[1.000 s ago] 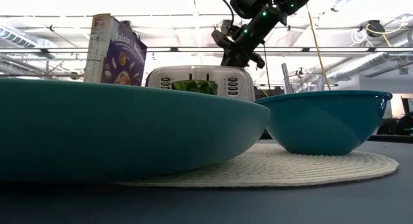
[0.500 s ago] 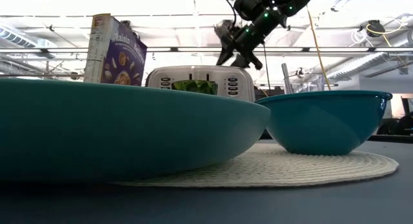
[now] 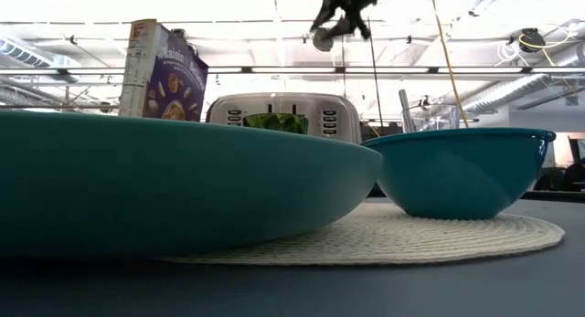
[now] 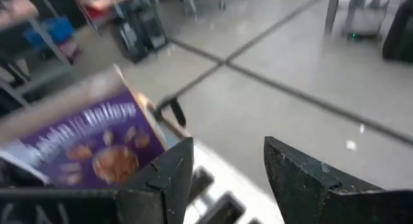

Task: Arrange a breakfast setting
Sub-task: Put the bread on the green plate

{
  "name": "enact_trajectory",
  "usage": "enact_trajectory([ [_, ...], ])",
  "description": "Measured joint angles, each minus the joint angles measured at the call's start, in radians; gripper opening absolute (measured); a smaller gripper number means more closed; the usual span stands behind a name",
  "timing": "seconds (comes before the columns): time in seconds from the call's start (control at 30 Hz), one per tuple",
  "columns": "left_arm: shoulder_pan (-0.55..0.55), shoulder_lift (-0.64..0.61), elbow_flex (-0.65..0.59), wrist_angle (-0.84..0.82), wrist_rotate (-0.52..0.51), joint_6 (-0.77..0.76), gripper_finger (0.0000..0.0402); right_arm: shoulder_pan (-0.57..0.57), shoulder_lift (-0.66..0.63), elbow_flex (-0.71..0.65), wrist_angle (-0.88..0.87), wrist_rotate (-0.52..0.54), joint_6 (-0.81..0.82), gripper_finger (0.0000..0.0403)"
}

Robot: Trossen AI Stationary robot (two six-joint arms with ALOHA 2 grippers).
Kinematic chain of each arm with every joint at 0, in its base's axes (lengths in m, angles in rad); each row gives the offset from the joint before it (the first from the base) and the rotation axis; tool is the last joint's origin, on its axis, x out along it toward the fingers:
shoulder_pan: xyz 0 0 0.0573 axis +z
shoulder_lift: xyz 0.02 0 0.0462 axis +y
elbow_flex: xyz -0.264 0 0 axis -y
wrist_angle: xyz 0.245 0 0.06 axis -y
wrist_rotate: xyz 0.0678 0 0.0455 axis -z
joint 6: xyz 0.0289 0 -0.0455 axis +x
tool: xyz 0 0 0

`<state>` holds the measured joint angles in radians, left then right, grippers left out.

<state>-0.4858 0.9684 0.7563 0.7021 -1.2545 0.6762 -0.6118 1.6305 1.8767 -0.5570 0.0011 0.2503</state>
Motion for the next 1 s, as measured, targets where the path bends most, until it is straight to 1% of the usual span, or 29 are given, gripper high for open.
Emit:
enact_trajectory([
  [0.13,0.0,0.0,0.0,0.0,0.0,0.001,0.0395,-0.019,0.029,0.174,-0.007,0.001,-0.01,0.018],
  [0.33,0.0,0.0,0.0,0.0,0.0,0.001,0.0395,-0.025,0.166,0.472,0.007,-0.013,-0.029,0.018],
  [0.37,0.0,0.0,0.0,0.0,0.0,0.002,0.0395,-0.025,0.183,0.482,0.042,-0.033,-0.028,0.018],
  [0.4,0.0,0.0,0.0,0.0,0.0,0.005,0.0395,-0.024,0.181,0.454,0.12,-0.067,-0.025,0.018],
  [0.43,0.0,0.0,0.0,0.001,0.0,0.01,0.0395,-0.027,0.179,0.435,0.152,-0.1,-0.011,0.018],
  [0.5,0.0,0.0,0.0,0.001,0.0,0.01,0.0395,-0.03,0.192,0.428,0.129,-0.119,0.006,0.018],
  [0.57,0.0,0.0,0.0,0.0,0.0,0.004,0.0395,-0.03,0.203,0.428,0.029,-0.11,-0.005,0.018],
  [0.63,0.0,0.0,0.0,0.0,-0.001,0.002,0.0395,-0.03,0.209,0.422,-0.094,-0.068,-0.008,0.018],
  [0.7,0.0,0.0,0.0,0.0,-0.001,0.002,0.0395,-0.027,0.213,0.402,-0.194,-0.022,-0.009,0.018],
  [0.8,0.0,0.0,0.0,0.0,-0.001,0.002,0.0395,-0.026,0.213,0.349,-0.326,0.011,0.001,0.018],
  [0.9,0.0,0.0,0.0,0.0,-0.001,0.002,0.0395,-0.025,0.213,0.274,-0.4,0.025,0.015,0.018],
  [1.0,0.0,0.0,0.0,-0.003,-0.001,0.001,0.0395,-0.025,0.213,0.184,-0.4,0.024,0.02,0.018],
])
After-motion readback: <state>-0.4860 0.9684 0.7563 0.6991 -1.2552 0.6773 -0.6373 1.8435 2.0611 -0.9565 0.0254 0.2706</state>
